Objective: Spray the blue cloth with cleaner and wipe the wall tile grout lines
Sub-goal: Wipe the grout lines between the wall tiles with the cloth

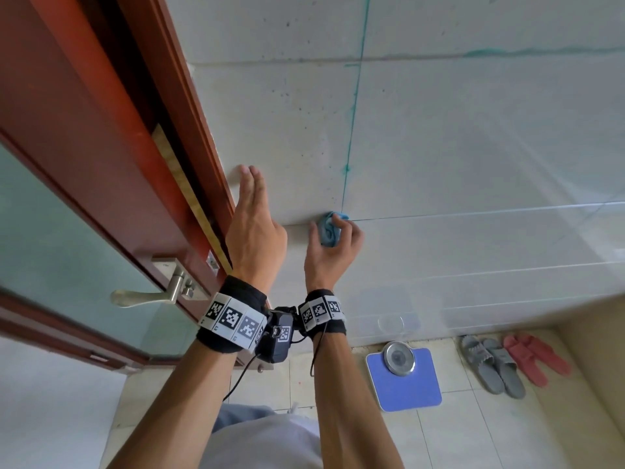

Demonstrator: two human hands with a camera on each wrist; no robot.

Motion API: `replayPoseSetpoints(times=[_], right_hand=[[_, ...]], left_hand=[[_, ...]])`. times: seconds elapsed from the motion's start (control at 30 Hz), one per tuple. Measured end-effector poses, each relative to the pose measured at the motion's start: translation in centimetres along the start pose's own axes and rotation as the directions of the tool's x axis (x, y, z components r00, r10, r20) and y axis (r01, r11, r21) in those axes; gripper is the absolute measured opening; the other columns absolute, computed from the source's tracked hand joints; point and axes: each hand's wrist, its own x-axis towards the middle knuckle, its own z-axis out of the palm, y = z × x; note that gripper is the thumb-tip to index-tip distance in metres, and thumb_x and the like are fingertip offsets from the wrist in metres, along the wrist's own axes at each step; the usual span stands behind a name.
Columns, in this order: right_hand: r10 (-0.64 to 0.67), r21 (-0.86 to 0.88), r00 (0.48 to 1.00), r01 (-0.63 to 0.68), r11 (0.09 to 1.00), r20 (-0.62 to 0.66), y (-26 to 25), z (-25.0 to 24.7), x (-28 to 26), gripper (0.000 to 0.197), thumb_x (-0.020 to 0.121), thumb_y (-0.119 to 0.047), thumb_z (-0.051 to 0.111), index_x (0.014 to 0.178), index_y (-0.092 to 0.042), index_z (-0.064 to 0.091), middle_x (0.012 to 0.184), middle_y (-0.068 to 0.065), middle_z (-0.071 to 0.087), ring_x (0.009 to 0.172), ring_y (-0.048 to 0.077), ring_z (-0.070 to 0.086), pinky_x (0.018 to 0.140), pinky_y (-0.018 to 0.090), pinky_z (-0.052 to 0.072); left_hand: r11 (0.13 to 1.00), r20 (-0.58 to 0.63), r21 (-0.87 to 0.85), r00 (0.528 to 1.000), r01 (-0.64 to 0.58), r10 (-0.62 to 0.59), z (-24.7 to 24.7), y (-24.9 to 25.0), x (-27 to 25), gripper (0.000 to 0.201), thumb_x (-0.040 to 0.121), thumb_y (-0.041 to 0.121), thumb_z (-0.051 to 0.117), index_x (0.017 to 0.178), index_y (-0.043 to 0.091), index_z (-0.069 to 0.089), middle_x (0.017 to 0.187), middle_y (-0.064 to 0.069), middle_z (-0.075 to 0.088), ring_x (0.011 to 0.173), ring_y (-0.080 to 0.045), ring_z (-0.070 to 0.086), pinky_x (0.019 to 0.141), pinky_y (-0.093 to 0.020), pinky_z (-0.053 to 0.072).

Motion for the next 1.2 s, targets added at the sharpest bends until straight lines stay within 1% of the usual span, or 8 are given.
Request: replayPoseSetpoints(times=[0.23,0.57,0.67,0.77,0.83,1.03,1.13,1.2], right_hand=[[0.029,-0.009,0.998,-0.028,1.0,0.048,-2.0,0.2,-1.8,0.055,0.085,0.003,0.073,0.135,-0.007,0.052,0.134,0.008,0.048,0.124,0.014,0.052,0.106,0.012,0.041],[0.201,0.204,0.96,-0.161,0.966,-0.195,-6.5,-0.4,2.1,0.033,0.082,-0.013,0.081,0.111,-0.018,0.065,0.112,-0.002,0.069,0.104,0.017,0.068,0.092,0.047,0.059],[0.093,0.215,0.975,-0.049,0.975,-0.2,-9.0,-0.9,3.8,0.031,0.082,-0.009,0.082,0.109,-0.015,0.067,0.113,0.001,0.069,0.107,0.021,0.068,0.094,0.049,0.058],[-0.174,0.082,0.981,0.181,0.98,-0.082,-10.6,0.3,3.4,0.032,0.078,0.006,0.081,0.105,-0.004,0.068,0.116,0.009,0.066,0.111,0.022,0.064,0.095,0.037,0.057],[-0.23,0.035,0.972,0.232,0.972,-0.05,-10.6,0.8,3.1,0.032,0.076,0.011,0.081,0.104,-0.001,0.07,0.119,0.01,0.064,0.115,0.02,0.063,0.097,0.033,0.056],[-0.169,0.027,0.913,0.192,0.981,-0.371,-9.7,-0.6,6.7,0.025,0.081,0.004,0.081,0.104,0.002,0.071,0.112,0.017,0.067,0.107,0.026,0.065,0.093,0.04,0.056],[-0.216,0.029,0.966,0.222,0.975,-0.143,-10.8,0.6,4.9,0.027,0.086,-0.001,0.08,0.111,0.001,0.071,0.12,0.014,0.066,0.113,0.02,0.063,0.097,0.034,0.056],[-0.313,0.0,0.948,0.313,0.95,0.052,-11.3,1.1,3.6,0.03,0.086,0.0,0.081,0.114,-0.003,0.074,0.122,0.011,0.065,0.116,0.02,0.061,0.098,0.032,0.054]], left_hand=[[0.998,-0.016,-0.043,0.999,-0.039,0.038,-1.8,-0.5,0.4,0.076,0.092,-0.009,0.041,0.164,0.014,0.028,0.172,-0.003,0.021,0.156,-0.015,0.027,0.113,-0.014,0.022],[0.96,-0.145,-0.159,0.967,-0.23,0.208,-5.4,-1.0,2.3,0.076,0.09,-0.015,0.042,0.162,0.009,0.032,0.171,-0.005,0.025,0.158,-0.013,0.022,0.123,-0.013,0.018],[0.952,-0.183,-0.187,0.961,-0.243,0.209,-5.9,-1.0,2.8,0.078,0.089,-0.017,0.04,0.162,0.006,0.028,0.171,-0.008,0.023,0.159,-0.016,0.019,0.126,-0.022,0.02],[0.956,-0.227,-0.186,0.957,-0.225,0.181,-5.8,-0.5,3.3,0.081,0.085,-0.019,0.039,0.162,0.003,0.026,0.171,-0.012,0.022,0.159,-0.018,0.019,0.127,-0.022,0.018],[0.963,-0.246,-0.17,0.955,-0.209,0.163,-5.6,0.1,3.5,0.081,0.085,-0.019,0.039,0.162,0.002,0.026,0.171,-0.013,0.022,0.159,-0.019,0.019,0.127,-0.022,0.017],[0.974,-0.224,-0.147,0.965,-0.175,0.139,-5.9,0.2,3.1,0.08,0.089,-0.017,0.041,0.163,0.007,0.027,0.172,-0.007,0.021,0.158,-0.012,0.019,0.123,-0.013,0.016],[0.975,-0.167,-0.155,0.977,-0.16,0.134,-5.5,-0.1,2.4,0.082,0.089,-0.017,0.042,0.164,0.011,0.025,0.172,-0.002,0.02,0.158,-0.007,0.017,0.124,-0.014,0.016],[0.974,-0.135,-0.177,0.984,-0.138,0.115,-5.4,0.0,2.1,0.084,0.089,-0.017,0.043,0.165,0.013,0.024,0.172,0.001,0.02,0.157,-0.006,0.018,0.12,-0.007,0.014]])
